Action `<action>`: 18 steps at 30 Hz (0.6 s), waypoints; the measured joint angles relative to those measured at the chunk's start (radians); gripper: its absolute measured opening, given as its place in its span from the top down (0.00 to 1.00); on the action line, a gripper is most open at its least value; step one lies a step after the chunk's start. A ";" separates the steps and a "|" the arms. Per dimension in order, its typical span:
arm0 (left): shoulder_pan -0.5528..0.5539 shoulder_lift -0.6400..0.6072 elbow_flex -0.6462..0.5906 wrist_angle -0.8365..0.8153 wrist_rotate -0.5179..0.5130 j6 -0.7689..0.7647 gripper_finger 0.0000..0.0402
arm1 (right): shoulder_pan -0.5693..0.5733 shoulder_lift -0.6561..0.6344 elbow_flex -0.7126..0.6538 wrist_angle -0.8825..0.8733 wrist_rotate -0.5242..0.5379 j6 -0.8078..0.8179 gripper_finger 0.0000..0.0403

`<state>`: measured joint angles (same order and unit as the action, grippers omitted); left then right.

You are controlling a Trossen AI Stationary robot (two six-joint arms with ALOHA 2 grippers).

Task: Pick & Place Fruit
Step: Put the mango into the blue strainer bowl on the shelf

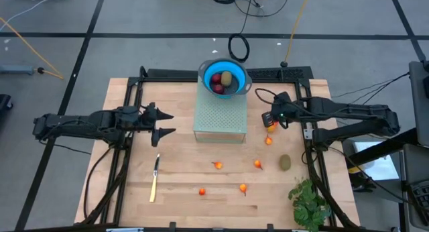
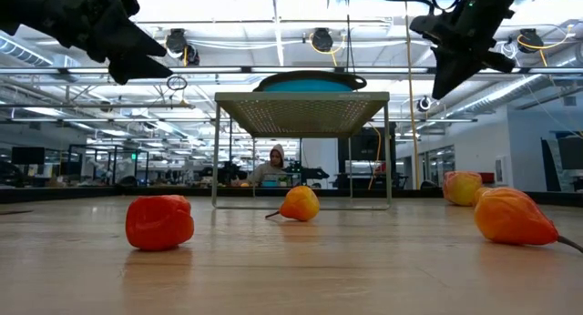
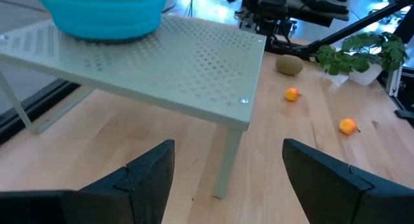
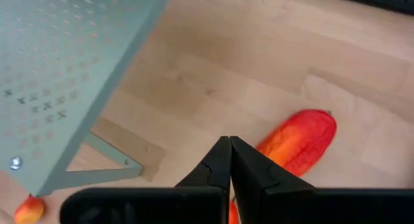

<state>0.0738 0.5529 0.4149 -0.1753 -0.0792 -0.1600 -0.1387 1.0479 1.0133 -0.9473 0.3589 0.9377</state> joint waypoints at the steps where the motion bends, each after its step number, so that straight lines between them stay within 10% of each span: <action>1: 0.000 0.000 0.000 0.004 0.000 0.006 0.29 | 0.000 0.003 0.000 -0.006 -0.012 0.004 1.00; 18: 0.000 0.000 0.000 0.008 0.035 0.061 0.29 | -0.027 0.012 0.000 -0.015 -0.128 0.054 0.88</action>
<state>0.0734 0.5529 0.4149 -0.1671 -0.0441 -0.0990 -0.1654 1.0603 1.0138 -0.9623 0.2307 0.9916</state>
